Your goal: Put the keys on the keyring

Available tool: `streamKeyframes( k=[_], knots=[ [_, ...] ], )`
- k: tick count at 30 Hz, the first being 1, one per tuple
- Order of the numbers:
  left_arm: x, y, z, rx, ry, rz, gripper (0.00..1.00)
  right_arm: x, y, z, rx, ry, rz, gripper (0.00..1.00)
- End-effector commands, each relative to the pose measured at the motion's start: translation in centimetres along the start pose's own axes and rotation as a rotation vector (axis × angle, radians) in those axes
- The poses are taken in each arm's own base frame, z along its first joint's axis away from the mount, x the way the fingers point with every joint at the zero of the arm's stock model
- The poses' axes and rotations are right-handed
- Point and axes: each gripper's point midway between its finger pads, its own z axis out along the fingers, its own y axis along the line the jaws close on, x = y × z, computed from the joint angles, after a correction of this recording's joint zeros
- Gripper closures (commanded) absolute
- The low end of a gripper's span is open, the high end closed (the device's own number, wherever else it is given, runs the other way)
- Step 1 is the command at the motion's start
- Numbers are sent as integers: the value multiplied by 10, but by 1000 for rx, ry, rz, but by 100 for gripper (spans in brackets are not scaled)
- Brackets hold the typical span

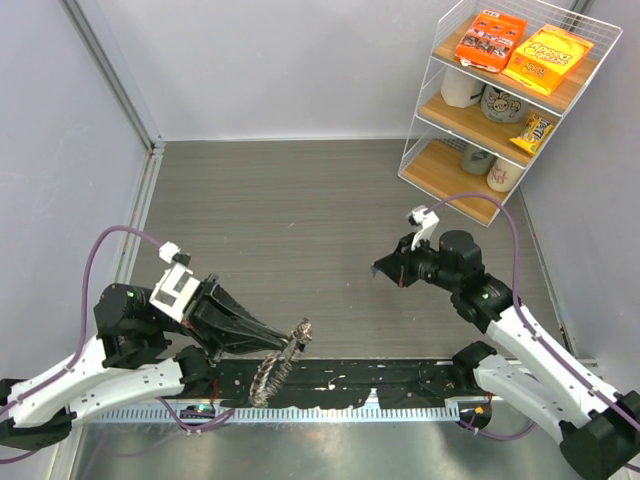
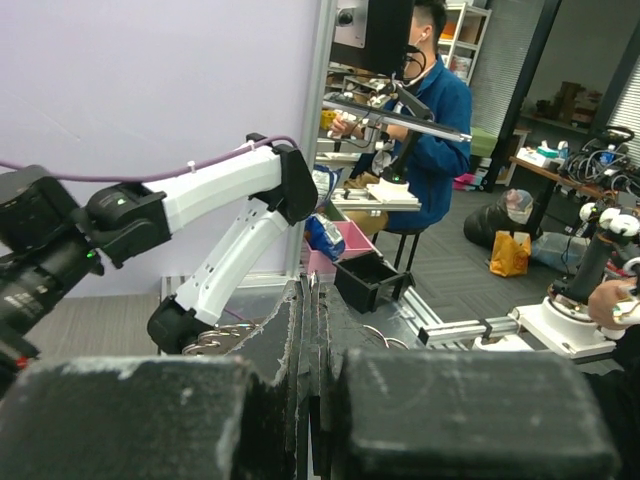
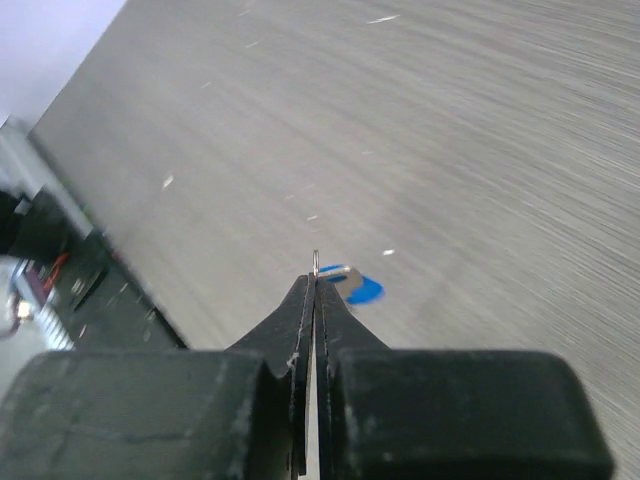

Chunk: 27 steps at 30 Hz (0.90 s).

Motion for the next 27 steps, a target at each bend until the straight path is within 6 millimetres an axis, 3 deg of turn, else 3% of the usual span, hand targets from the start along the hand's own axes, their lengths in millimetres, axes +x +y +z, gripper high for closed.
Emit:
streamKeyframes(
  k=[1,6,12,20,27],
  knots=[
    [-30,-9,0,-2,-62,87,100,-18,76,-26,-274,-6,-206,94],
    [-31,-5,-3,-31,-61,124,100,-21,131,-58,-503,-22,-331,94],
    [-31,0,-4,-53,-61,156,100,-39,171,-98,-684,-45,-386,95],
    [-36,-4,2,-18,-67,168,100,-61,211,-149,-890,-52,-405,94],
    [-37,-1,8,-11,-63,159,100,-80,237,-170,-1017,-55,-363,94]
  ],
)
